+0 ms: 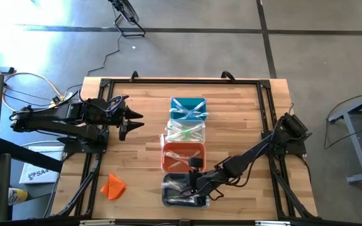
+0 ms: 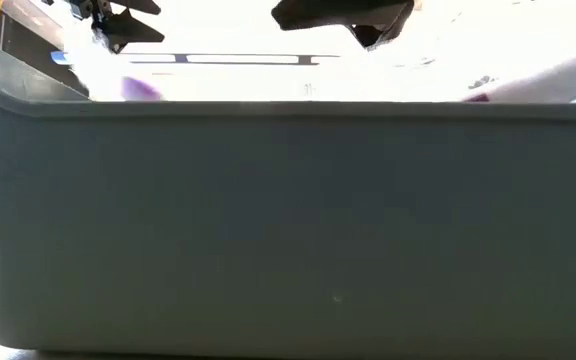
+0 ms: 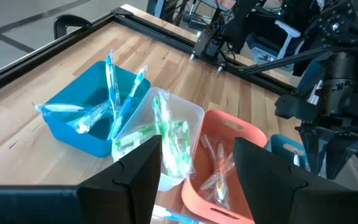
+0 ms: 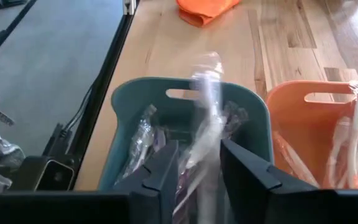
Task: Pick & Place Toothbrushes
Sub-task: Put the blue toothbrush into the blue bin
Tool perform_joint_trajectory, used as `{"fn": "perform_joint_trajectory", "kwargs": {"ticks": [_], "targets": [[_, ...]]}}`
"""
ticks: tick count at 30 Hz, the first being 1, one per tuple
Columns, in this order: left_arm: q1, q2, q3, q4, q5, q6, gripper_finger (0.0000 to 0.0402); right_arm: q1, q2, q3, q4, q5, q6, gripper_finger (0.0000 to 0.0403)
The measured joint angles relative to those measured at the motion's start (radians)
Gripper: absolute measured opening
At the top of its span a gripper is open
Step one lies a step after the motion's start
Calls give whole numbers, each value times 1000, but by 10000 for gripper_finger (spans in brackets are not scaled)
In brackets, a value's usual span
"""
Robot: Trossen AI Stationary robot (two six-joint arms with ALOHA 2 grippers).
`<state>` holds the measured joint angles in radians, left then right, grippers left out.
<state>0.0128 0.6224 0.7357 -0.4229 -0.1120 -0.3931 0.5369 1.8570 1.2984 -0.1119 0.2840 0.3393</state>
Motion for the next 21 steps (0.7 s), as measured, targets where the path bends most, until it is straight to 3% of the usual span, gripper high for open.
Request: {"fn": "perform_joint_trajectory", "kwargs": {"ticks": [11,21], "targets": [[0,0,0,-32,0,3,195,-6,-69,0,175,-30,-5,136],[0,2,0,-43,-1,-32,195,-35,-230,1,239,-24,-7,100]]}}
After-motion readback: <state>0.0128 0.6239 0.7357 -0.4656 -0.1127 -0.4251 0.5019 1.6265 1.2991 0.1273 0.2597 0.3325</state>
